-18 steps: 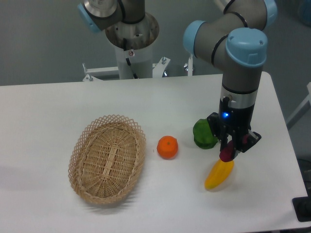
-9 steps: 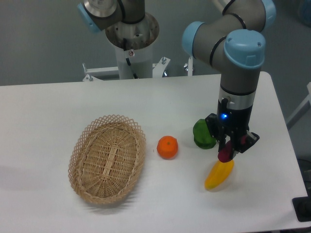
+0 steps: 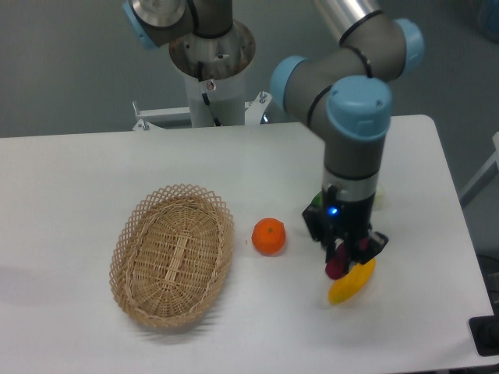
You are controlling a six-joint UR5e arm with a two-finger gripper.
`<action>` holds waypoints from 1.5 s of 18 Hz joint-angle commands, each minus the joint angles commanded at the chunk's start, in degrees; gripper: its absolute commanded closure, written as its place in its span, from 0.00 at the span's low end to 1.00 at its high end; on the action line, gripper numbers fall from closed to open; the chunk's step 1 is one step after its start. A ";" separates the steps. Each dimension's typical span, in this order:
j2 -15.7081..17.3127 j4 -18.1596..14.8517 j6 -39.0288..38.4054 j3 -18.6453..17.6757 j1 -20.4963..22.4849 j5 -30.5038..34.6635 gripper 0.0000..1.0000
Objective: Place the sweet potato on the table
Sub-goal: 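Carry the held sweet potato toward the basket and lower it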
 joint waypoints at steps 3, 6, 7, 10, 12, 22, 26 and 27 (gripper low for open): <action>-3.42 3.60 -5.54 0.00 -3.69 3.86 0.68; -6.77 5.11 -8.02 0.00 -5.72 6.33 0.68; -7.47 5.11 -8.11 0.00 -6.24 7.03 0.68; -8.88 5.20 -8.98 -1.66 -6.95 8.88 0.68; -8.97 5.37 -9.25 -2.81 -7.74 9.67 0.68; -9.24 5.64 -8.63 -5.19 -8.62 9.76 0.67; -9.76 5.55 -8.63 -5.27 -8.71 9.76 0.66; -9.76 5.55 -8.63 -5.28 -8.80 9.76 0.65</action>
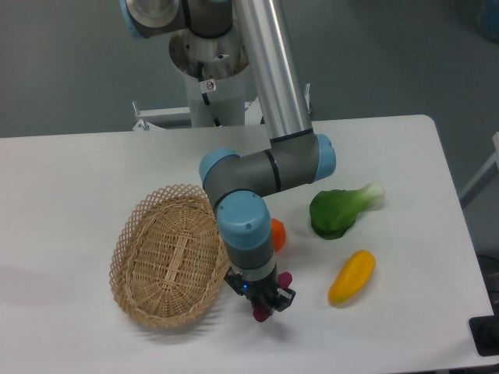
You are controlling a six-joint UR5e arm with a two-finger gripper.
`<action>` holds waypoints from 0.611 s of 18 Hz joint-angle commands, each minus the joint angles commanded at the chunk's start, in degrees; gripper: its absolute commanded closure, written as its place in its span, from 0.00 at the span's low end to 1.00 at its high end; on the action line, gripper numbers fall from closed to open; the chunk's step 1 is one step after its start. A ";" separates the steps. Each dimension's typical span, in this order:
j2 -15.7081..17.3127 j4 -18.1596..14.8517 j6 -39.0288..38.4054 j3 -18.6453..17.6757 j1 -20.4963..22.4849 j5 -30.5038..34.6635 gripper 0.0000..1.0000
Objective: Place the sweet potato on the table
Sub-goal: 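Carry the held sweet potato toward the basket and lower it, then open the gripper to release the sweet potato onto the table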
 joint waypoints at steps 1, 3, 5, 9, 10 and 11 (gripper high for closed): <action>0.00 0.00 0.00 0.00 0.00 0.00 0.62; 0.09 0.00 0.09 0.09 0.00 -0.09 0.48; 0.17 0.00 0.09 0.09 0.00 0.00 0.26; 0.96 -0.09 0.00 2.01 0.09 2.37 0.00; 0.97 -0.17 -0.09 2.72 0.09 2.37 0.00; 1.14 0.00 -0.17 3.51 0.09 2.46 0.00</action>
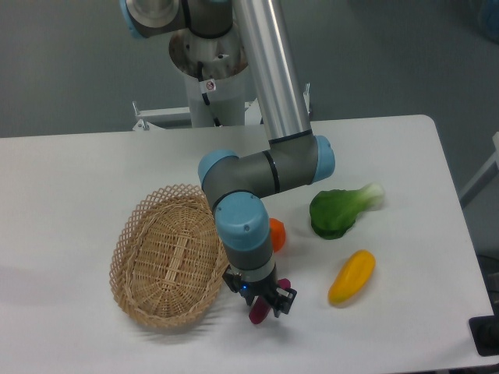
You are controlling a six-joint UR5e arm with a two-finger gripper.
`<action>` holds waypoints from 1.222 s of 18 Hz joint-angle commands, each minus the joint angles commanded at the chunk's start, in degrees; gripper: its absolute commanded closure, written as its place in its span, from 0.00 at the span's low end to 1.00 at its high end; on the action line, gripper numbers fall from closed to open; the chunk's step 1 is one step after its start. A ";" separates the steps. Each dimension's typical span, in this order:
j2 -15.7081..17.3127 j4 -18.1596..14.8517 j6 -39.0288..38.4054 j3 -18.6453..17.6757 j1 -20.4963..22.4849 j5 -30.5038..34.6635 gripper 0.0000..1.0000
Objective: Place the sweet potato on the table
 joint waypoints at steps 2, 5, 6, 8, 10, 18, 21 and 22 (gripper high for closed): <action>0.70 0.18 -0.53 1.76 0.44 0.09 0.00; 2.28 0.18 0.35 3.35 2.28 0.00 0.00; 2.90 0.26 0.35 3.78 3.07 0.00 0.00; 3.60 0.09 0.70 5.89 4.74 -0.09 0.00; 4.39 -0.09 2.97 7.12 6.76 -0.17 0.00; 10.54 -8.34 25.27 5.99 15.63 -0.53 0.00; 13.09 -11.94 36.35 4.58 19.32 -1.66 0.00; 13.62 -13.00 39.26 4.14 20.38 -2.63 0.00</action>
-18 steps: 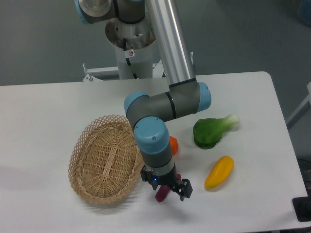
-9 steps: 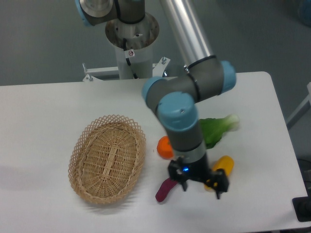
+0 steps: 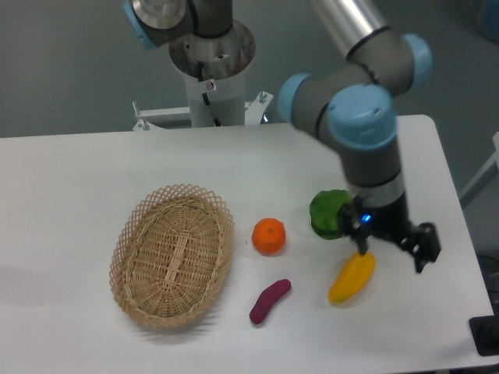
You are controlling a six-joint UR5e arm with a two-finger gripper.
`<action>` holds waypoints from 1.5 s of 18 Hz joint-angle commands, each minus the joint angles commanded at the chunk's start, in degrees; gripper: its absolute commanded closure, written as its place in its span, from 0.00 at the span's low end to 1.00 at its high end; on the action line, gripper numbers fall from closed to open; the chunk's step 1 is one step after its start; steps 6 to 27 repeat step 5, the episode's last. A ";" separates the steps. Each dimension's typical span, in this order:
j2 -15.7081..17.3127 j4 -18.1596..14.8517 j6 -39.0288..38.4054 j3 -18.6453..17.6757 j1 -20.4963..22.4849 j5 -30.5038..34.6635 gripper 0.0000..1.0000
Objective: Place the sweet potato on the table
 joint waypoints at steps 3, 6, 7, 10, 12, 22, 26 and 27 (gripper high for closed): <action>1.41 -0.63 5.47 -1.41 3.08 -4.13 0.00; 2.55 -0.63 5.92 -2.20 3.88 -5.37 0.00; 2.55 -0.63 5.92 -2.20 3.88 -5.37 0.00; 2.55 -0.63 5.92 -2.20 3.88 -5.37 0.00; 2.55 -0.63 5.92 -2.20 3.88 -5.37 0.00; 2.55 -0.63 5.92 -2.20 3.88 -5.37 0.00; 2.55 -0.63 5.92 -2.20 3.88 -5.37 0.00; 2.55 -0.63 5.92 -2.20 3.88 -5.37 0.00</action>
